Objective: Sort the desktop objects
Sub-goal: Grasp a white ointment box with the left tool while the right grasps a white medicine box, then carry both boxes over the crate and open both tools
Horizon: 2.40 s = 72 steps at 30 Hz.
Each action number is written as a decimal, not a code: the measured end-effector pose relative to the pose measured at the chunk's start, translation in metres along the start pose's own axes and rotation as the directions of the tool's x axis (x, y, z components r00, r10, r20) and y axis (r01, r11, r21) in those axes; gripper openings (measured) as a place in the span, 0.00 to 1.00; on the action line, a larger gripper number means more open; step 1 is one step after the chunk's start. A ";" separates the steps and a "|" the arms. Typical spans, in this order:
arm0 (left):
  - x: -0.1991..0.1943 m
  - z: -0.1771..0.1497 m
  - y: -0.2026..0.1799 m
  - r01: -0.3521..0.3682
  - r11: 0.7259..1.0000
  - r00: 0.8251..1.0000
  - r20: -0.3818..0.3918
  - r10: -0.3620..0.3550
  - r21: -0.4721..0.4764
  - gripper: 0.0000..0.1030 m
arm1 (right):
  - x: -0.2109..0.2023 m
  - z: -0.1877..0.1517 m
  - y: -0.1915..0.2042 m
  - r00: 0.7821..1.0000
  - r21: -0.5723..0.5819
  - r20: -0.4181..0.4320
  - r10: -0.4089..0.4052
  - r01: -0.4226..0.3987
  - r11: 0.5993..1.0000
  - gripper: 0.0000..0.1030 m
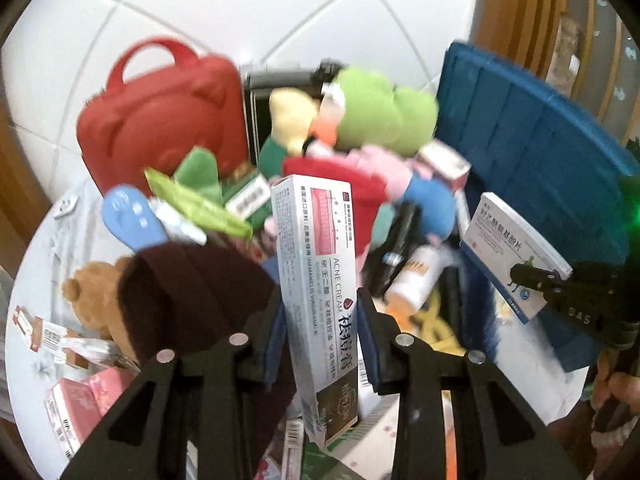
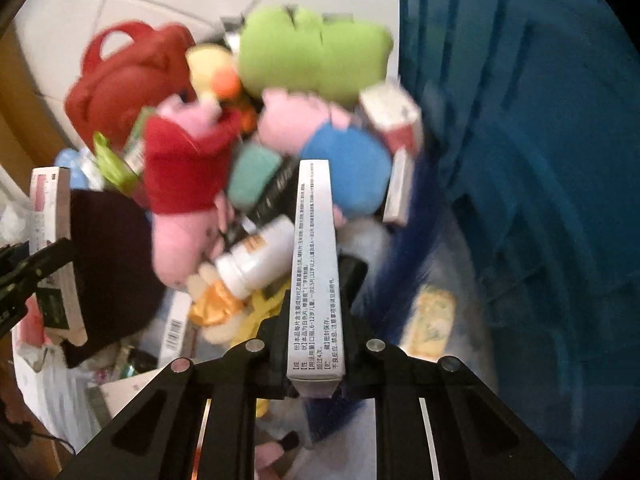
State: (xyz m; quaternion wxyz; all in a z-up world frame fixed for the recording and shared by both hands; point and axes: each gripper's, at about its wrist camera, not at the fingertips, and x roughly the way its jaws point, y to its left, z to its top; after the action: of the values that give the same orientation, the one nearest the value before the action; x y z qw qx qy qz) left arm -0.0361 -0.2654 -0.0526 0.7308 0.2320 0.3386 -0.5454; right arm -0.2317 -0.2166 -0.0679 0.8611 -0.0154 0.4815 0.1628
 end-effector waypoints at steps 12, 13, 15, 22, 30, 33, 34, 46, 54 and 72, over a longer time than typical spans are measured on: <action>-0.094 0.031 -0.079 0.004 1.000 0.971 0.240 -0.009 0.022 0.32 | -0.166 0.019 -0.021 0.936 -0.063 0.352 -0.012 0.036 0.997 0.16; -0.100 0.035 -0.089 0.009 1.000 0.966 0.257 -0.016 0.030 0.32 | -0.181 0.018 -0.027 0.925 -0.064 0.379 -0.014 0.041 0.997 0.16; -0.111 0.042 -0.113 0.026 0.998 0.956 0.290 -0.041 0.054 0.32 | -0.202 0.016 -0.035 0.912 -0.060 0.409 -0.020 0.049 0.997 0.16; -0.134 0.068 -0.214 0.098 0.984 0.927 0.346 -0.144 0.147 0.32 | -0.270 -0.001 -0.100 0.860 0.001 0.502 -0.089 0.103 0.995 0.16; -0.122 0.089 -0.336 0.177 0.955 0.917 0.314 -0.248 0.237 0.32 | -0.302 -0.023 -0.201 0.836 0.110 0.511 -0.200 0.167 0.980 0.16; -0.113 0.092 -0.375 0.199 0.946 0.919 0.286 -0.270 0.254 0.32 | -0.298 -0.029 -0.239 0.840 0.141 0.495 -0.224 0.177 0.974 0.16; -0.109 0.093 -0.388 0.207 0.942 0.922 0.269 -0.278 0.265 0.32 | -0.297 -0.030 -0.251 0.844 0.149 0.485 -0.228 0.178 0.973 0.16; -0.077 0.084 -0.469 0.141 0.909 0.972 0.121 -0.202 0.391 0.32 | -0.256 -0.037 -0.326 0.885 0.146 0.383 -0.267 0.227 0.963 0.16; -0.072 0.084 -0.467 0.122 0.919 0.979 0.105 -0.173 0.376 0.33 | -0.236 -0.034 -0.325 0.897 0.117 0.348 -0.272 0.246 0.962 0.16; -0.065 0.086 -0.467 0.113 0.922 0.987 0.065 -0.147 0.369 0.54 | -0.229 -0.036 -0.336 0.910 0.105 0.323 -0.261 0.240 0.965 0.17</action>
State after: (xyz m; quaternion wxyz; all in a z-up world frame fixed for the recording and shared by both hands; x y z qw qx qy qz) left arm -0.4727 -0.4235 0.0669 0.6519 0.3153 0.2126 -0.6561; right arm -0.2732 -0.6023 0.0598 0.9439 -0.0224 0.3274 0.0360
